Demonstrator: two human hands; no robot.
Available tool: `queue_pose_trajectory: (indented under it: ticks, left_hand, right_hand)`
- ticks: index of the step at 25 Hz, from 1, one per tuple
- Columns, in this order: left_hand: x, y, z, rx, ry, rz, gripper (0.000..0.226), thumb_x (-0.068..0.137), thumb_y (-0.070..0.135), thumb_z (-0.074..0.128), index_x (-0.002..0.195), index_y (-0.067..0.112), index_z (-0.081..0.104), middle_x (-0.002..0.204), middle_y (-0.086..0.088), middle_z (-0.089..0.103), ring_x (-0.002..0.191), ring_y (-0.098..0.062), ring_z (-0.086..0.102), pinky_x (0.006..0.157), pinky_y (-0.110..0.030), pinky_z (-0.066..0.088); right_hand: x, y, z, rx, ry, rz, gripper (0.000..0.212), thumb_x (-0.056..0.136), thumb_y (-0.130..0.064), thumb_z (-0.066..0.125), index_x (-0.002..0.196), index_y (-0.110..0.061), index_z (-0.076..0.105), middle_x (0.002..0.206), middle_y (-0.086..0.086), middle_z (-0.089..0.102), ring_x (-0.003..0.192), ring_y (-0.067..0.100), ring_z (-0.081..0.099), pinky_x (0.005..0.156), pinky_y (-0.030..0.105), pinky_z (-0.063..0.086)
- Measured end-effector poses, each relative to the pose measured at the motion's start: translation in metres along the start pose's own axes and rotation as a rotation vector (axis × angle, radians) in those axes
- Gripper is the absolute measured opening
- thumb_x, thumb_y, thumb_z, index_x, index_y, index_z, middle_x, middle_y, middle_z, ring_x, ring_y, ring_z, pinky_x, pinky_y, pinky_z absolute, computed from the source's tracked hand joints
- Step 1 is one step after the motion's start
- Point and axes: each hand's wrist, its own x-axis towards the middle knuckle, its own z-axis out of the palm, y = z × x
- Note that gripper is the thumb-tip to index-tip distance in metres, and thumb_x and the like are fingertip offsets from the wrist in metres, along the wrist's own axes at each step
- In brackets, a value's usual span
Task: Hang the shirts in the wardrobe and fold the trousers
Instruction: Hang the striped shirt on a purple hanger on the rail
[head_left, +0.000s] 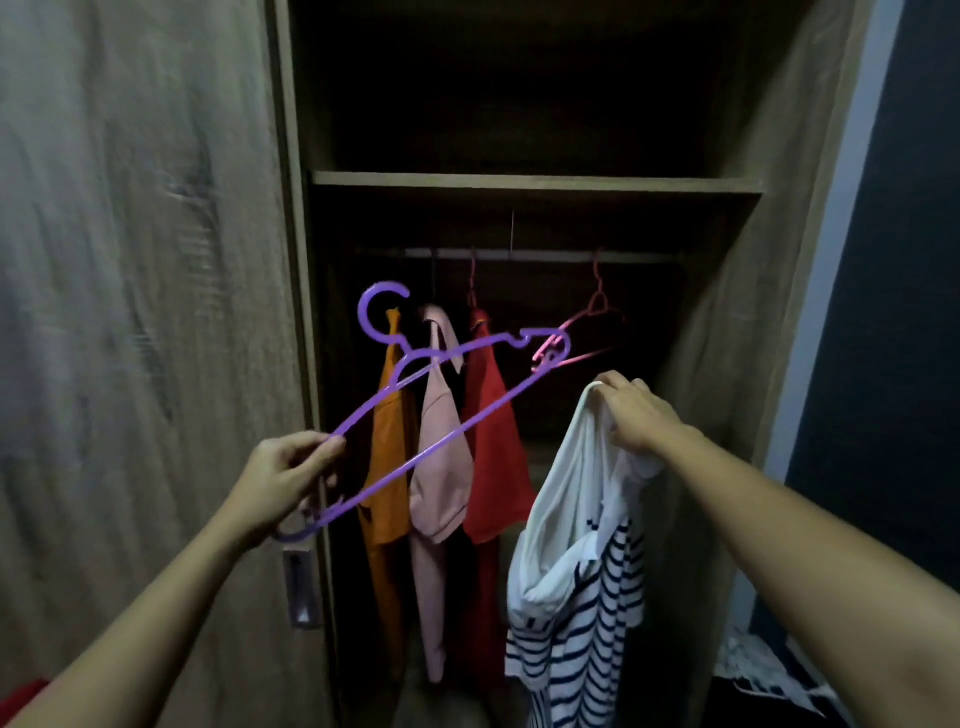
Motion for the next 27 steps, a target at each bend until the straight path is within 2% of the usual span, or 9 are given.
queue_pose_trajectory:
  ticks: [3, 8, 12, 14, 17, 20, 22, 24, 27]
  left_hand:
    - [-0.026, -0.005, -0.04, -0.038, -0.128, -0.053, 0.051, 0.062, 0.07, 0.067, 0.073, 0.021, 0.071, 0.05, -0.003, 0.057, 0.032, -0.013, 0.04, 0.035, -0.012, 0.031]
    - [-0.035, -0.003, -0.03, 0.052, -0.245, 0.008, 0.017, 0.085, 0.018, 0.065, 0.072, 0.025, 0.073, 0.048, -0.002, 0.058, 0.035, -0.01, 0.046, 0.037, -0.015, 0.034]
    - [-0.047, -0.005, -0.002, 0.042, -0.255, 0.114, 0.03, 0.083, 0.041, 0.066, 0.076, 0.012, 0.069, 0.058, -0.009, 0.064, 0.046, -0.012, 0.054, 0.047, -0.026, 0.041]
    - [-0.048, -0.004, 0.005, -0.001, -0.194, 0.143, 0.036, 0.08, 0.051, 0.063, 0.075, 0.016, 0.068, 0.055, -0.004, 0.062, 0.043, -0.009, 0.052, 0.045, -0.021, 0.038]
    - [-0.05, 0.012, 0.006, -0.126, -0.105, 0.184, 0.02, 0.088, 0.026, 0.061, 0.069, 0.025, 0.068, 0.051, -0.003, 0.059, 0.034, -0.008, 0.046, 0.038, -0.016, 0.034]
    - [-0.048, 0.031, -0.006, -0.087, -0.032, 0.304, 0.021, 0.091, 0.029, 0.058, 0.073, 0.032, 0.069, 0.053, 0.003, 0.062, 0.037, -0.004, 0.051, 0.04, -0.015, 0.039]
    - [-0.044, 0.037, -0.015, 0.223, 0.126, 0.443, 0.029, 0.088, 0.05, 0.05, 0.09, 0.028, 0.07, 0.069, 0.004, 0.069, 0.057, -0.006, 0.064, 0.054, -0.021, 0.048]
    - [-0.047, 0.032, -0.014, 0.563, 0.367, 0.524, 0.04, 0.087, 0.045, 0.048, 0.113, 0.019, 0.063, 0.099, -0.008, 0.068, 0.089, -0.024, 0.064, 0.076, -0.035, 0.048]
    - [-0.088, 0.016, 0.021, 0.502, 0.43, 0.734, 0.032, 0.082, 0.031, 0.056, 0.112, 0.021, 0.054, 0.119, -0.011, 0.044, 0.103, -0.028, 0.047, 0.085, -0.037, 0.038]
  right_hand:
    - [-0.01, -0.012, -0.007, 0.006, 0.005, 0.056, 0.051, 0.084, -0.003, 0.048, 0.133, -0.013, 0.039, 0.147, -0.002, 0.025, 0.121, 0.031, 0.038, 0.091, 0.044, 0.047]
    - [-0.026, -0.07, -0.014, -0.012, 0.006, -0.056, 0.042, 0.086, -0.005, 0.046, 0.127, -0.015, 0.044, 0.146, -0.004, 0.028, 0.114, 0.032, 0.041, 0.086, 0.043, 0.048]
    - [-0.047, -0.126, -0.038, 0.004, 0.075, -0.197, 0.045, 0.084, -0.005, 0.048, 0.128, -0.014, 0.044, 0.142, -0.003, 0.032, 0.111, 0.032, 0.041, 0.082, 0.043, 0.049]
    - [-0.058, -0.142, -0.058, 0.025, 0.145, -0.285, 0.049, 0.08, -0.009, 0.051, 0.128, -0.018, 0.046, 0.138, -0.003, 0.037, 0.106, 0.03, 0.043, 0.085, 0.041, 0.047]
    - [-0.07, -0.141, -0.085, 0.006, 0.235, -0.416, 0.047, 0.086, -0.038, 0.046, 0.132, -0.031, 0.045, 0.13, -0.008, 0.052, 0.107, 0.024, 0.045, 0.091, 0.038, 0.036]
    - [-0.065, -0.113, -0.107, -0.168, 0.337, -0.343, 0.083, 0.07, -0.083, 0.003, 0.123, -0.039, 0.049, 0.104, -0.004, 0.069, 0.103, 0.024, 0.059, 0.081, 0.036, 0.037]
    - [-0.061, -0.104, -0.107, -0.176, 0.353, -0.322, 0.1, 0.06, -0.088, -0.008, 0.095, -0.024, 0.061, 0.088, 0.006, 0.07, 0.091, 0.031, 0.064, 0.069, 0.034, 0.042]
    - [-0.063, -0.113, -0.103, -0.12, 0.419, -0.341, 0.084, 0.067, -0.081, 0.005, 0.076, -0.016, 0.058, 0.079, 0.01, 0.068, 0.083, 0.034, 0.064, 0.061, 0.033, 0.041]
    - [-0.064, -0.123, -0.099, 0.019, 0.491, -0.337, 0.067, 0.07, -0.076, 0.015, 0.066, -0.019, 0.05, 0.072, 0.008, 0.066, 0.079, 0.033, 0.063, 0.059, 0.029, 0.031]
